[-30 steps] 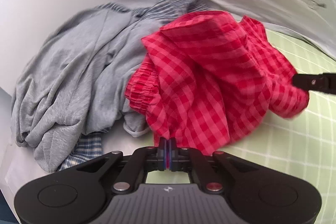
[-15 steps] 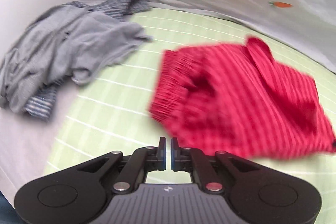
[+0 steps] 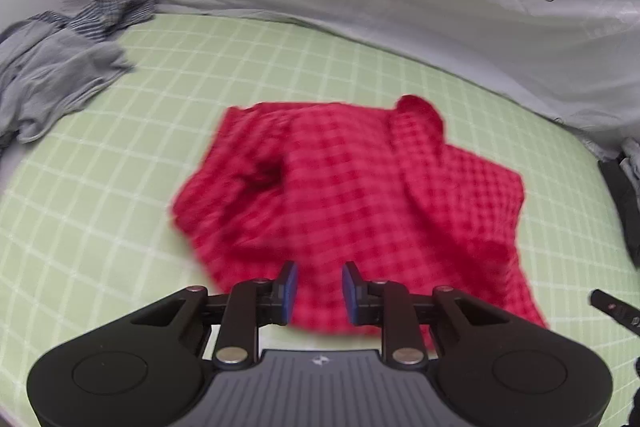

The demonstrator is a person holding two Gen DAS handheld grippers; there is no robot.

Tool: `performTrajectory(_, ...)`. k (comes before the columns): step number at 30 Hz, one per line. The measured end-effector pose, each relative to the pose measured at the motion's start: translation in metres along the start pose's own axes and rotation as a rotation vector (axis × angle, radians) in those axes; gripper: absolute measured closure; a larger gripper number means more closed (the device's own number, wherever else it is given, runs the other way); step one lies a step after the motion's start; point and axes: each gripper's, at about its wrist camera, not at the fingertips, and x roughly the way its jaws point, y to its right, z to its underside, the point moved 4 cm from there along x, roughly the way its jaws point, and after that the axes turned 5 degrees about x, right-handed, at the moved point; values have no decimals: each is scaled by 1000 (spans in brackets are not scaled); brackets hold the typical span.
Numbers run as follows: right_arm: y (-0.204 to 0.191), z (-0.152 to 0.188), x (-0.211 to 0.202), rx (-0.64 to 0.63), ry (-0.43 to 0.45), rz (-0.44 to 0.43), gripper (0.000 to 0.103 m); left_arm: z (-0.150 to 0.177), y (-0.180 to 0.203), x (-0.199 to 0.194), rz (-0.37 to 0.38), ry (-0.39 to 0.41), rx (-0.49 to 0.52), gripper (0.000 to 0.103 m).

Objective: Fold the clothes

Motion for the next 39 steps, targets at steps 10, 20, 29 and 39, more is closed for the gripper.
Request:
performTrajectory(10, -34, -42, 87, -161, -58, -63, 10, -40, 41, 58, 9, -98, 8, 59)
performTrajectory(20, -69, -67, 143, -279, -85, -130, 0, -67, 58, 105, 40, -121, 44, 50)
performTrajectory(29, -93, -82, 178, -331, -121, -195, 32, -76, 78, 142, 41, -174, 97, 66)
performTrajectory(39, -93, -70, 171, -343, -96, -231, 98, -71, 78, 139, 26, -152, 116, 102)
